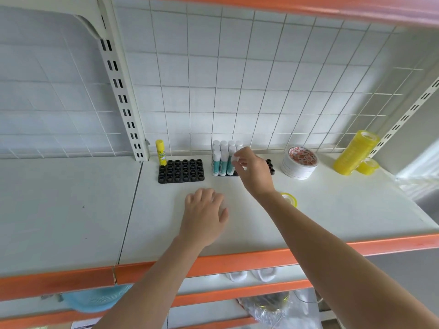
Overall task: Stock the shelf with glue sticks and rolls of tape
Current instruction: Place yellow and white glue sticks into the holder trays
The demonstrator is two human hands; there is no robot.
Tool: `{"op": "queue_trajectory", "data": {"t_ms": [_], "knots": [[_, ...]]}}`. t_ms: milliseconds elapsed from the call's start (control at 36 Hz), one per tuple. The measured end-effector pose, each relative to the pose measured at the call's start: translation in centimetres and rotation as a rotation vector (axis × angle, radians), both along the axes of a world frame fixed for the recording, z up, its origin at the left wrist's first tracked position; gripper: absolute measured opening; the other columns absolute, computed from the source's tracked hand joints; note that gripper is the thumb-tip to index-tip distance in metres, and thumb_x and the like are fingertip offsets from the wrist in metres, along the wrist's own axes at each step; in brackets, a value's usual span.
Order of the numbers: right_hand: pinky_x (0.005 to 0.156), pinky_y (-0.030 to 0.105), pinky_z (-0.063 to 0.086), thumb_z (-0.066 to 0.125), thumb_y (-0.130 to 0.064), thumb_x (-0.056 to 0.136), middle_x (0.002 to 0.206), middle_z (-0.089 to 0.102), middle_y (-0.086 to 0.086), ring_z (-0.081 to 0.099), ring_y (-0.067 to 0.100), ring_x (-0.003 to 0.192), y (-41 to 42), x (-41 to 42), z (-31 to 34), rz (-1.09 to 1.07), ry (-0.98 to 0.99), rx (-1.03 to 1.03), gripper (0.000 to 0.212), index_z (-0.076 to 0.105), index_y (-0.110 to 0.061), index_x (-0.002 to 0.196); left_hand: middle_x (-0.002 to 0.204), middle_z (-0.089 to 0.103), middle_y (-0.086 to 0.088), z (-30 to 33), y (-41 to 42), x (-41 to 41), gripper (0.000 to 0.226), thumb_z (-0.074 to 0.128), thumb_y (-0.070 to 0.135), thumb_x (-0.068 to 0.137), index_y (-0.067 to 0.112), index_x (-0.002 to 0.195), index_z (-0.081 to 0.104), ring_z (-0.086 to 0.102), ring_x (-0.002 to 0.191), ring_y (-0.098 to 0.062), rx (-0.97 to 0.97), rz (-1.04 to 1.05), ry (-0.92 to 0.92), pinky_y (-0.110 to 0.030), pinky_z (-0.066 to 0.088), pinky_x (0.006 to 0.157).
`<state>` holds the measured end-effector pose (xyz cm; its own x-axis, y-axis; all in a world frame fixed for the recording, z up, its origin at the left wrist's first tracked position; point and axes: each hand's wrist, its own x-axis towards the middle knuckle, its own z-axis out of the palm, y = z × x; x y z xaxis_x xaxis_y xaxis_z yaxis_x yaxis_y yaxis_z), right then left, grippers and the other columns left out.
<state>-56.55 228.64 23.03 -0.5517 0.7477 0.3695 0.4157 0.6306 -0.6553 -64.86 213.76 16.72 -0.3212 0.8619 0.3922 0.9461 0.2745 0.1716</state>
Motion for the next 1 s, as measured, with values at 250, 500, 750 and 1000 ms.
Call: {"op": "queue_trajectory", "data": {"t_ms": [250, 500, 750, 1000], "knots": [[0.054, 0.032, 0.05, 0.051, 0.001, 0.08, 0.11, 0.065, 0.006, 0.063, 0.031, 0.09, 0.2, -0.3, -0.5, -0.012, -0.039, 0.418, 0.028, 0.069, -0.006, 0.101, 0.097, 0.06, 0.0, 0.0, 0.0, 0.0, 0.036, 0.038, 0.043, 0.083, 0.022, 0.093, 0.064, 0.054, 0.093, -0.025, 0.011, 0.0, 0.018, -0.04, 0.04, 0.08], [0.057, 0.034, 0.046, 0.053, 0.008, 0.064, 0.093, 0.065, 0.008, 0.057, 0.034, 0.077, 0.7, -0.6, 0.0, 0.002, -0.206, 0.536, 0.038, 0.068, -0.004, 0.096, 0.098, 0.06, -0.002, 0.1, 0.1, 0.0, 0.037, 0.035, 0.042, 0.083, 0.019, 0.093, 0.063, 0.054, 0.093, -0.027, -0.02, 0.0, -0.003, -0.042, 0.041, 0.08], [0.057, 0.034, 0.035, 0.045, -0.004, 0.086, 0.116, 0.054, 0.005, 0.057, 0.036, 0.082, -0.2, -0.9, 2.6, 0.0, -0.521, 0.351, 0.029, 0.057, -0.008, 0.112, 0.094, 0.059, -0.005, -0.1, 0.2, 0.0, 0.035, 0.037, 0.039, 0.08, 0.016, 0.089, 0.061, 0.054, 0.089, -0.03, -0.025, 0.001, -0.01, -0.042, 0.039, 0.078], [0.092, 0.036, 0.046, 0.044, -0.012, 0.09, 0.136, 0.054, -0.004, 0.054, 0.023, 0.116, -1.0, 0.7, 4.2, -0.027, -0.515, 0.116, 0.041, 0.059, -0.024, 0.126, 0.088, 0.06, -0.006, 0.4, -0.2, -0.1, 0.034, 0.039, 0.037, 0.077, 0.014, 0.084, 0.063, 0.057, 0.086, -0.032, -0.052, -0.014, -0.054, -0.043, 0.044, 0.073]]}}
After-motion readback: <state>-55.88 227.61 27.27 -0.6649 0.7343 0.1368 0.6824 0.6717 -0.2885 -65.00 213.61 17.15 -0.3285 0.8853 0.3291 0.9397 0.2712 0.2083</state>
